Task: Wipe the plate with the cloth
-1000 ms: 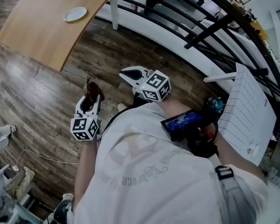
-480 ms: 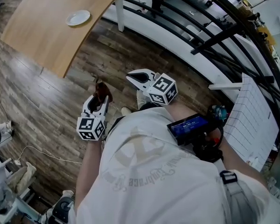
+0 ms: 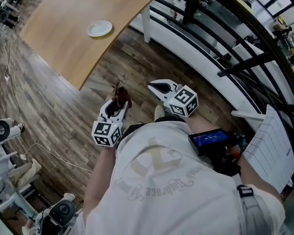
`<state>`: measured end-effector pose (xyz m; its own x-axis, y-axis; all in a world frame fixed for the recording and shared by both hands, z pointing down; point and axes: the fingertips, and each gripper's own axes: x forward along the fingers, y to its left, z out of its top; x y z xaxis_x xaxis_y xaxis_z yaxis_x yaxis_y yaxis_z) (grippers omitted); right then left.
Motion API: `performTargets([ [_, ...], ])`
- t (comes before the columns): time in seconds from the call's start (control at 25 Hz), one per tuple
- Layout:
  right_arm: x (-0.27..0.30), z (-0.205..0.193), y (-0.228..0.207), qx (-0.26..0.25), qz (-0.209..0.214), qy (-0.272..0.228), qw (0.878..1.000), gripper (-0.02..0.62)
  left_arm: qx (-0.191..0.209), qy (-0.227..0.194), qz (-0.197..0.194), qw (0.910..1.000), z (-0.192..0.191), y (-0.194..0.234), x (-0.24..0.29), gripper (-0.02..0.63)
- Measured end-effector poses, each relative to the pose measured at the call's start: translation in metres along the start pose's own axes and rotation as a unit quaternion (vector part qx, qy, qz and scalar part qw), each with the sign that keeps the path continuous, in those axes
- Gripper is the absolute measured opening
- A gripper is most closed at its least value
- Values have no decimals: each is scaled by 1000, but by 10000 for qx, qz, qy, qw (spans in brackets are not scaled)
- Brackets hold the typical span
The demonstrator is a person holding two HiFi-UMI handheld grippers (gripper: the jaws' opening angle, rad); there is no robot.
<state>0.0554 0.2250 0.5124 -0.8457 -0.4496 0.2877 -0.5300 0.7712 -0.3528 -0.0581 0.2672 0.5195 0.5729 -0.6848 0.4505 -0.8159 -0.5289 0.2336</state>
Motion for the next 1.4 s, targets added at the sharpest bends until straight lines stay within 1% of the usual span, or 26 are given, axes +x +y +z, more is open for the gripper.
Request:
performTargets([
  [0.12, 3, 6, -16, -7, 138, -12, 9999, 14, 42, -32, 171, 9998, 15, 4, 13, 170],
  [0.28, 1, 6, -19, -28, 277, -10, 9996, 14, 53, -38, 408, 9991, 21, 8, 13, 170],
  [0.44, 1, 4, -32, 139, 240, -26, 9996, 14, 52, 47, 396, 9992, 22, 10, 21, 170],
  [0.6, 7, 7, -42, 273, 192, -99, 9994, 14, -133, 79, 400, 9991, 20, 21, 28, 170],
  [0.72, 7, 9, -54, 333, 117, -122, 9993, 14, -157, 133, 341, 9992, 18, 27, 41, 170],
  [0.92, 13, 13, -96, 376, -171, -83, 9991, 14, -66, 136, 86, 9998, 27, 42, 86, 170],
  [1.16, 34, 51, -129, 149, -280, -67, 9995, 14, 44, -14, -89, 9999, 67, 68, 121, 170],
  [1.4, 70, 79, -152, 150, -361, -137, 9991, 14, 122, 56, -146, 9998, 91, 109, 143, 170],
])
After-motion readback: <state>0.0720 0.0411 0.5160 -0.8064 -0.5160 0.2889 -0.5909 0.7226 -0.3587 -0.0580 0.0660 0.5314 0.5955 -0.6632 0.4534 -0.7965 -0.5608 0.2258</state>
